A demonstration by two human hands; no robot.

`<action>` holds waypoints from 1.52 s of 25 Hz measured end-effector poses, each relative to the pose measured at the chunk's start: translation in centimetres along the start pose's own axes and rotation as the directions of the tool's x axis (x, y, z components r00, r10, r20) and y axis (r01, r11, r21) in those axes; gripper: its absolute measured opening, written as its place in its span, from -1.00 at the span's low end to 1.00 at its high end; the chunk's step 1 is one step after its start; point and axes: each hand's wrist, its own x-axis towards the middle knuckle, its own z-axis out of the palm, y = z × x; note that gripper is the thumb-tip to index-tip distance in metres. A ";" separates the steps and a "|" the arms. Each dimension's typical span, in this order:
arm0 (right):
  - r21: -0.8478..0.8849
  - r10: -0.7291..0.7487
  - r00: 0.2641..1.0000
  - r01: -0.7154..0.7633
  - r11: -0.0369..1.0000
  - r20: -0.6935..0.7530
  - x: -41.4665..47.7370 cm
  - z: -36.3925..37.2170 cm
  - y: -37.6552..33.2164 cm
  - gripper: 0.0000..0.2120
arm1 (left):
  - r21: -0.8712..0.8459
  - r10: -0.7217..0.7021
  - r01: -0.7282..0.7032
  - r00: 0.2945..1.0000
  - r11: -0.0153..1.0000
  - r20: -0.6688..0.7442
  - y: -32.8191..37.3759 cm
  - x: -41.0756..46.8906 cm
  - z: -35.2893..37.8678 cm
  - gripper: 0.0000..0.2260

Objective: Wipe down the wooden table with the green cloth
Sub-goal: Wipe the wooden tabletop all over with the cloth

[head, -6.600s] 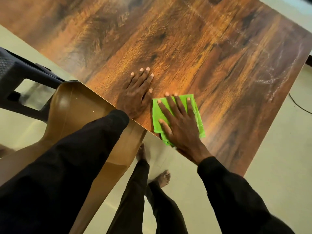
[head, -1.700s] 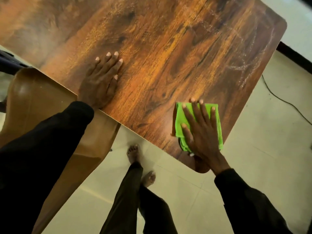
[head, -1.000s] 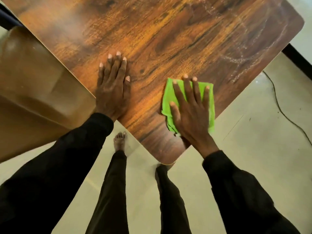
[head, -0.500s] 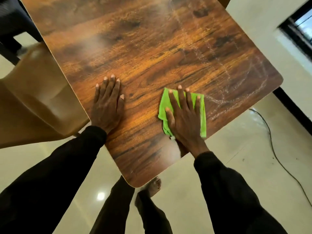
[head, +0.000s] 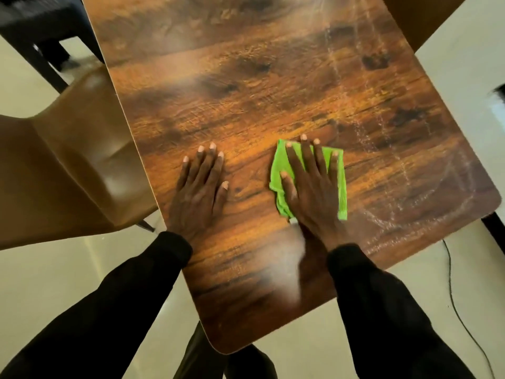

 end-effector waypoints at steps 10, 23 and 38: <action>0.021 -0.240 0.970 0.239 0.971 0.043 1.2 -0.3 0.5 -0.40 | -0.016 -0.036 0.036 0.999 0.999 -0.022 -1.3 3.5 0.0 -0.47; 0.023 -0.269 0.959 0.268 0.963 0.088 10.6 -1.3 2.6 -0.39 | -0.012 -0.089 0.089 0.996 0.996 -0.007 -1.7 11.2 0.4 -0.49; -0.016 -0.304 0.948 0.307 0.952 0.097 28.9 -0.9 -1.1 -0.39 | 0.025 -0.251 0.250 0.967 0.968 0.052 -5.6 16.4 -0.2 -0.46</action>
